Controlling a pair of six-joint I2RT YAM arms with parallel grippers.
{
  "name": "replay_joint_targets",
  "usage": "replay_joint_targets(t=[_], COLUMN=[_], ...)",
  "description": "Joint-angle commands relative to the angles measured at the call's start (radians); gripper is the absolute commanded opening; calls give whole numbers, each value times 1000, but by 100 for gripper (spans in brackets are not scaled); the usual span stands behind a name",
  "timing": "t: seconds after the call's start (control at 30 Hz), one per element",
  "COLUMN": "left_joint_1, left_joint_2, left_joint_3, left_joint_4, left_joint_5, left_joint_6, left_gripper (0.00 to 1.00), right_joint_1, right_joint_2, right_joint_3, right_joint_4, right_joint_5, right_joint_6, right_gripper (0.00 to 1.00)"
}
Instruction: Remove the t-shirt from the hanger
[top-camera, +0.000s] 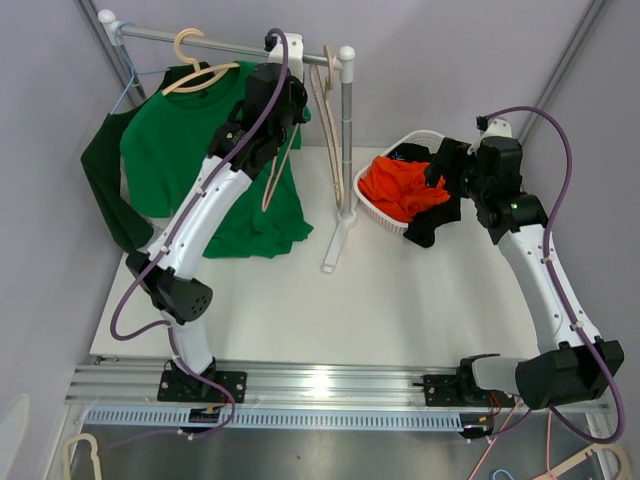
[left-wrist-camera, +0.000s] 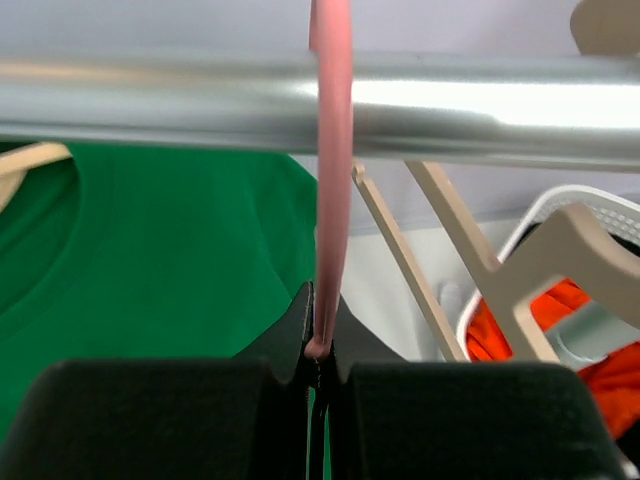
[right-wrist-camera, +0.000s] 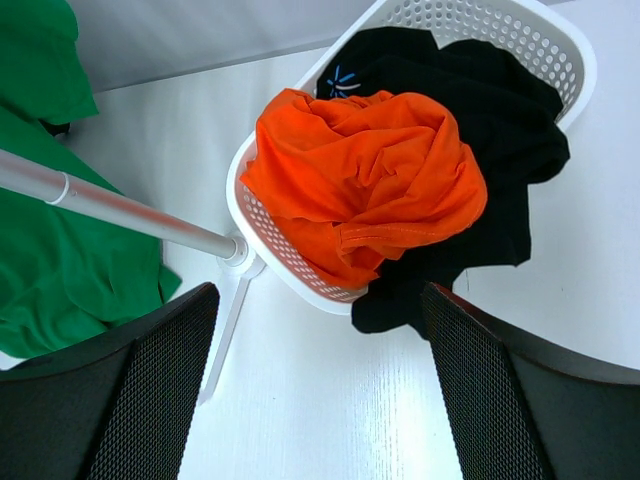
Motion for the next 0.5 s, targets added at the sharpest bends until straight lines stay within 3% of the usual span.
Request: replay_joint_targets(t=[0.0, 0.2, 0.47], left_joint_1=[-11, -25, -24], left_joint_2=[-58, -99, -21], left_joint_3=[47, -17, 58], left_joint_4=[-84, -5, 82], left_joint_5=[83, -10, -112], left_joint_6=[-103, -50, 102], left_gripper=[1, 1, 1], right_joint_1=[1, 3, 3], right_joint_2=[-15, -27, -34], right_joint_3=[2, -12, -14], right_joint_4=[49, 50, 44], right_joint_5=[-6, -37, -38], right_joint_6=[13, 19, 10], right_gripper=[87, 87, 87])
